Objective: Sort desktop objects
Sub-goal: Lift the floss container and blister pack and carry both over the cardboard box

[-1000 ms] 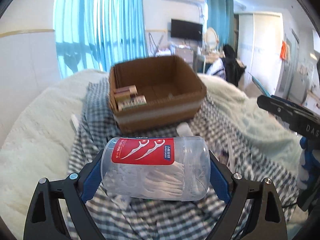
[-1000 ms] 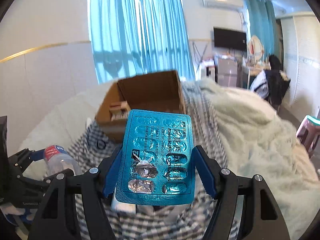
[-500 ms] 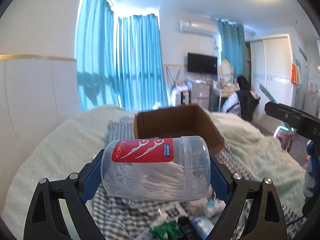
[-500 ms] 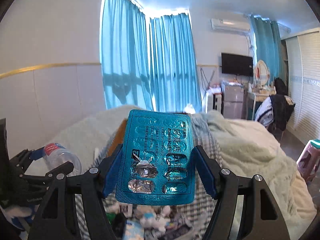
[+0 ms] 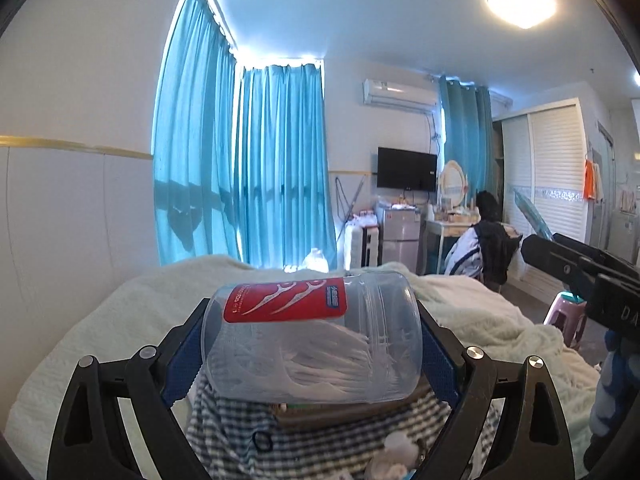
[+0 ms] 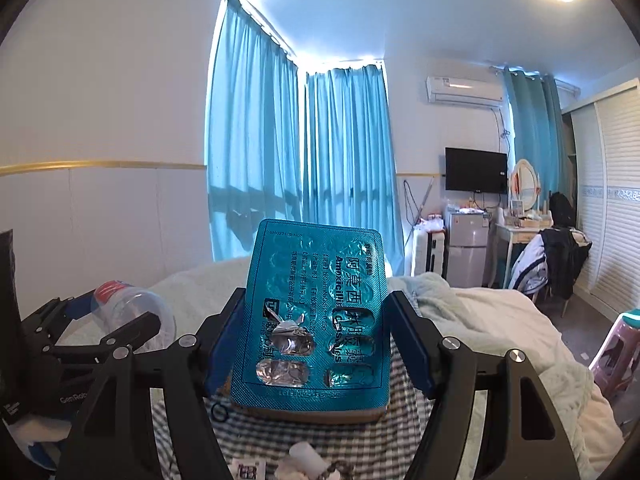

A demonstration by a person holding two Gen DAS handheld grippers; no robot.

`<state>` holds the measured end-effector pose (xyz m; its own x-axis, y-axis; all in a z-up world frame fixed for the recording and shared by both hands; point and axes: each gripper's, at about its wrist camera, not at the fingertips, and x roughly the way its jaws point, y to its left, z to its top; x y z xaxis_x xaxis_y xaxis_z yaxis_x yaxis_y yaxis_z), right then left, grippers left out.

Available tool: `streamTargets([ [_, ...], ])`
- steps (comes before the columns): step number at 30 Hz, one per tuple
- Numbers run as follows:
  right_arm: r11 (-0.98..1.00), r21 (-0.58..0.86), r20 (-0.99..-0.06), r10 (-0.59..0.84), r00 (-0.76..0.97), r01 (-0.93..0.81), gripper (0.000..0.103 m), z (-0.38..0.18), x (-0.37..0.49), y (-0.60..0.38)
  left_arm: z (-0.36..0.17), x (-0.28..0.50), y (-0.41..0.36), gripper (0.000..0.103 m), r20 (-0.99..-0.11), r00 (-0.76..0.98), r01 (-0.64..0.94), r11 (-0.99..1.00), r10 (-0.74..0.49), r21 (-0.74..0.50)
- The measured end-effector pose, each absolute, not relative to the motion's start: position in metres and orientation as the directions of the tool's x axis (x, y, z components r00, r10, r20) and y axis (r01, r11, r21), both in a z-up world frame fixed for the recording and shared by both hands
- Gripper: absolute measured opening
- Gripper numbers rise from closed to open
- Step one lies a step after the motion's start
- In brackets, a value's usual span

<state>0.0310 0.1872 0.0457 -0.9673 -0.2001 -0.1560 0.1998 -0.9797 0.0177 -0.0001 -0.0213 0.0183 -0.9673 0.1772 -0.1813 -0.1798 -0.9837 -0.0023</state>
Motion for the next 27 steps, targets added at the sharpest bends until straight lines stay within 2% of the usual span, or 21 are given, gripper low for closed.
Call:
streamTargets([
  [9,-0.977,-0.003,-0.122,-0.211,-0.970,0.213,0.069,0.051,0.002,0.179,0.028,-0.031,-0.018,0.090,-0.166,-0.970,-0.178,-0.984,0.178,-0.016],
  [20,-0.974,-0.033,-0.135,-0.217,-0.967,0.223,0.069,0.041,-0.047,0.176,0.024,-0.087,-0.011,0.090,-0.159,-0.977,-0.140,-0.990,0.141,-0.018],
  [27,-0.976,-0.022,-0.164,-0.211,-0.964,0.217,0.069,0.024,-0.081,0.186,0.006,-0.114,-0.005,0.090,-0.191,-0.974,-0.127,-0.992,0.126,-0.008],
])
